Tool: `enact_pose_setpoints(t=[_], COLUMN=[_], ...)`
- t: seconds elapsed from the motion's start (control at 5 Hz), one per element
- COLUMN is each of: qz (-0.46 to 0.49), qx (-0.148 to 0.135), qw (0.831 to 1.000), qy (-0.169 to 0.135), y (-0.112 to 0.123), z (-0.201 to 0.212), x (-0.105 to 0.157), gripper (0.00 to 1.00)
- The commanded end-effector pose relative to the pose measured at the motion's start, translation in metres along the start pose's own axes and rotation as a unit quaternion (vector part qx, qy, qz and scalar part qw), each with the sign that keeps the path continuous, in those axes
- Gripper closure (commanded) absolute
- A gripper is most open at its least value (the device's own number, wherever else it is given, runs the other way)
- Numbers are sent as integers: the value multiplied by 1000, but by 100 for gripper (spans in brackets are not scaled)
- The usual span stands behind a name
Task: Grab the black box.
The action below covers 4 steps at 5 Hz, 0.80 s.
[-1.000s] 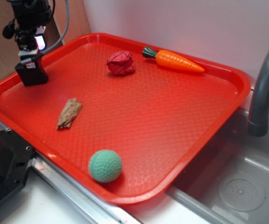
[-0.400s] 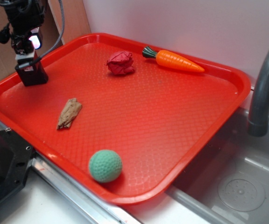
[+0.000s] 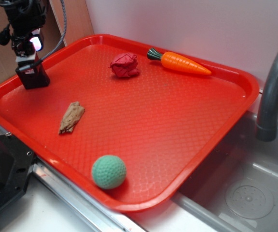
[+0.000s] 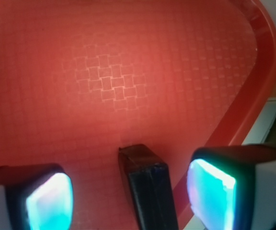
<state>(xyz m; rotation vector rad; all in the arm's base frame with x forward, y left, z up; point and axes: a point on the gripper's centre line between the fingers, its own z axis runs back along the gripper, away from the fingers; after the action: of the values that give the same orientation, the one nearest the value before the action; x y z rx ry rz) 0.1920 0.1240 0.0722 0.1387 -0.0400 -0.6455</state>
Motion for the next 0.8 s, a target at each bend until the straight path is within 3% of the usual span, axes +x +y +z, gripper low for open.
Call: enact_pose_setpoints(t=[0.0, 0.2, 0.6], qz=[4, -1, -11], qx=[-10, -10, -23], qw=[1000, 1000, 999], qy=[3, 0, 32], y=[3, -2, 15], z=[-8, -10, -39], x=[-17, -19, -11], gripper=[0, 0, 0])
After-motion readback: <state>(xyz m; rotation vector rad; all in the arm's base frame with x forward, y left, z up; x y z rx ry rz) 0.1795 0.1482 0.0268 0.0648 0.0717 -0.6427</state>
